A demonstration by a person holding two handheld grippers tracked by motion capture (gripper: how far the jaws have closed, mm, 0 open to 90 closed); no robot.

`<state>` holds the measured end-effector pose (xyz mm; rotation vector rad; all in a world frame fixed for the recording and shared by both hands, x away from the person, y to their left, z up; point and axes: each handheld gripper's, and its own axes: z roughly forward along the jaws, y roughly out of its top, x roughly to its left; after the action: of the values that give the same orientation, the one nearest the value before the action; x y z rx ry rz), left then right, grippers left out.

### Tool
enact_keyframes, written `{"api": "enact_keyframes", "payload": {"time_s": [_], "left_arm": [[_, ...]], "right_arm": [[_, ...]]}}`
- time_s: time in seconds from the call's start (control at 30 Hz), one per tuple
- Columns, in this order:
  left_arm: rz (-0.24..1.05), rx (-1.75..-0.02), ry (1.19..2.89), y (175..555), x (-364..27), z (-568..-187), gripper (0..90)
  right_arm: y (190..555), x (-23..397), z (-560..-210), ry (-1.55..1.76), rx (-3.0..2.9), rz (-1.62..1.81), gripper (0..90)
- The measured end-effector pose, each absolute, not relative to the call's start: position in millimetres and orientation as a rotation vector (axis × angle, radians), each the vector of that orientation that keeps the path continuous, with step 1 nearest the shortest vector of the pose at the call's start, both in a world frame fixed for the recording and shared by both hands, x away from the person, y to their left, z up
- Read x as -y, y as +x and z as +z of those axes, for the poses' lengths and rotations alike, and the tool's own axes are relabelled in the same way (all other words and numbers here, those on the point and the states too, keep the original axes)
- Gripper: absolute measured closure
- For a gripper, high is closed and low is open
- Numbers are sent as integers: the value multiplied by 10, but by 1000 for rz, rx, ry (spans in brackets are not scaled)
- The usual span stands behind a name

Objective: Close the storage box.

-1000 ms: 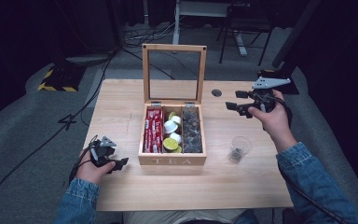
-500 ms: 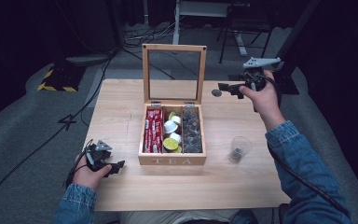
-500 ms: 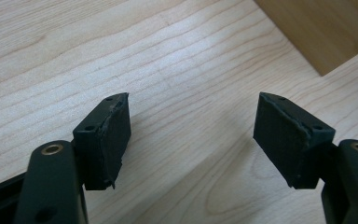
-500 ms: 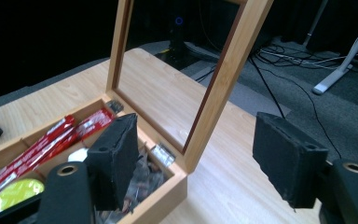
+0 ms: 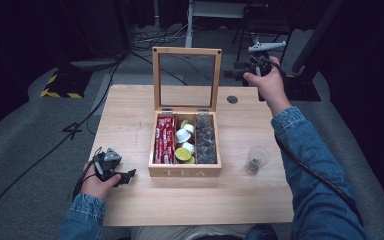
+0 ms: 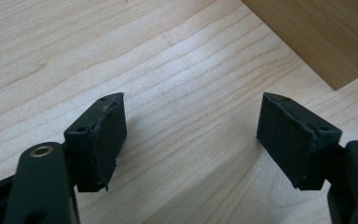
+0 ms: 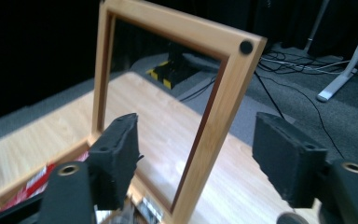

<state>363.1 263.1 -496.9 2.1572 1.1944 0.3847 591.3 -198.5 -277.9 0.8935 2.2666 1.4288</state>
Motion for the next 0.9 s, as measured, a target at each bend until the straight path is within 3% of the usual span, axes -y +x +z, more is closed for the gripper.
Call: {"api": "enact_keyframes", "payload": {"time_s": [0.43, 0.9], "left_arm": [[418, -1120, 2146, 3659, -2629, -5038, 161], [418, -1124, 2142, 3669, -2624, -5039, 161]], "right_arm": [[6416, 1763, -2825, 928, -2259, 1340, 461], [6610, 1471, -2869, 955, -2267, 1284, 493]]}}
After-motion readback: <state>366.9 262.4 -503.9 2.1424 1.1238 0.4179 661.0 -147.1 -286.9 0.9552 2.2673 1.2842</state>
